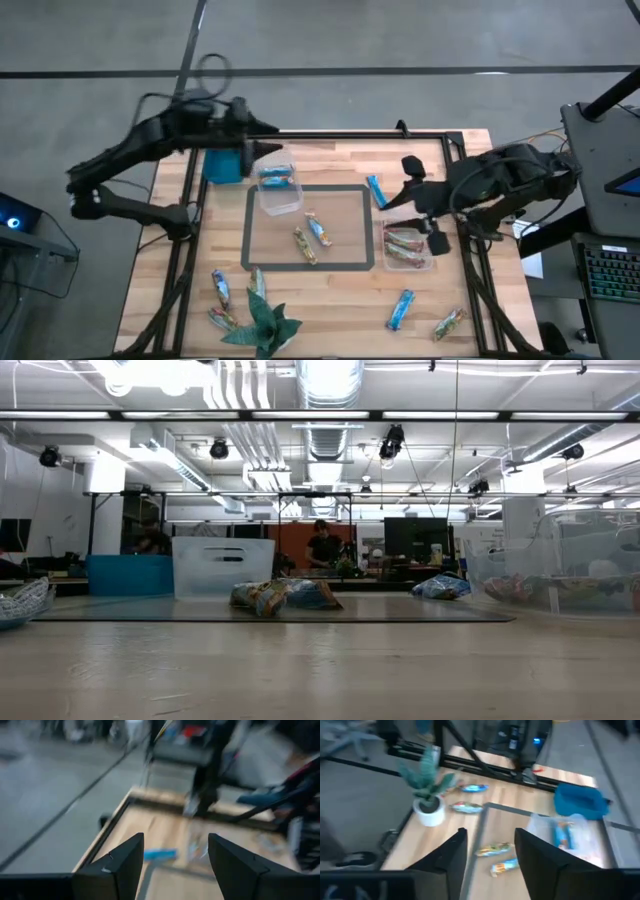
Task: Pick and place Granola Bars by type
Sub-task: Put the yellow granola bar into the left transparent bin
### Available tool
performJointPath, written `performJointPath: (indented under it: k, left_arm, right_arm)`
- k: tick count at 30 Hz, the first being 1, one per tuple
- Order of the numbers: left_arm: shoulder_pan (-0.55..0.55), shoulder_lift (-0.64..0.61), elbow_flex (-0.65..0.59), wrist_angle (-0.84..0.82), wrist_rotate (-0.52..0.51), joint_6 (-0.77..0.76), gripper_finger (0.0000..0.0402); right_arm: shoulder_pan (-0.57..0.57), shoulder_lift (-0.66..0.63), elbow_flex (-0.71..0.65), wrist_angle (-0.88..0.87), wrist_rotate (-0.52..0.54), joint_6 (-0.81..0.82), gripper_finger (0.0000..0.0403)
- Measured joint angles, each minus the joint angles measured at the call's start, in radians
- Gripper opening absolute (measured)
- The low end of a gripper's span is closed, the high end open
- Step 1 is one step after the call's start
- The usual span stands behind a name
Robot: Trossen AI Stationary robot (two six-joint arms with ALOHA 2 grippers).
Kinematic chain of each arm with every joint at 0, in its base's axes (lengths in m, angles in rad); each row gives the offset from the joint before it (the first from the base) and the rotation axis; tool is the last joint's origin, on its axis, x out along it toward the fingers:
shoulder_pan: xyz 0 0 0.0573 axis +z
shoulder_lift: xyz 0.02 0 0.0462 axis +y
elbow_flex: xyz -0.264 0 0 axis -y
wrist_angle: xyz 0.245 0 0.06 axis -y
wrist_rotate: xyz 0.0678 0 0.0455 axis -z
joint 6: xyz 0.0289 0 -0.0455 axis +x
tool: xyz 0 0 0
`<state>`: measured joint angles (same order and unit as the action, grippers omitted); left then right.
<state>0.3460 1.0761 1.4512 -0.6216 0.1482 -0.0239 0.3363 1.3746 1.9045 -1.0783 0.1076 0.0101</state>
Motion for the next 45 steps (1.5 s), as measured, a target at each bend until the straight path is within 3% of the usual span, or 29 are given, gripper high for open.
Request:
performJointPath:
  k: [7,12,16,19,30,45]
  left_arm:
    - [-0.201,-0.127,-0.022,0.151,-0.001,-0.056,0.0202]
    - [-0.342,-0.170,-0.074,0.268,-0.011,-0.080,0.0202]
    - [-0.411,-0.199,-0.140,0.322,-0.086,-0.079,0.0202]
    - [-0.431,-0.222,-0.210,0.371,-0.130,-0.080,0.0202]
    - [-0.431,-0.273,-0.465,0.680,-0.140,-0.132,0.0202]
    - [-0.431,-0.276,-0.522,0.744,-0.150,-0.184,0.0202]
  right_arm:
    - [0.057,0.000,0.000,-0.107,-0.155,0.103,0.0223]
    - [0.159,0.030,0.000,-0.230,-0.169,0.182,0.0253]
    - [0.231,0.055,0.000,-0.283,-0.162,0.249,0.0261]
    - [0.275,0.069,-0.003,-0.294,-0.154,0.290,0.0262]
    - [0.427,0.098,-0.120,-0.316,-0.123,0.401,0.0244]
    - [0.601,0.104,-0.405,-0.271,-0.119,0.592,0.0258]
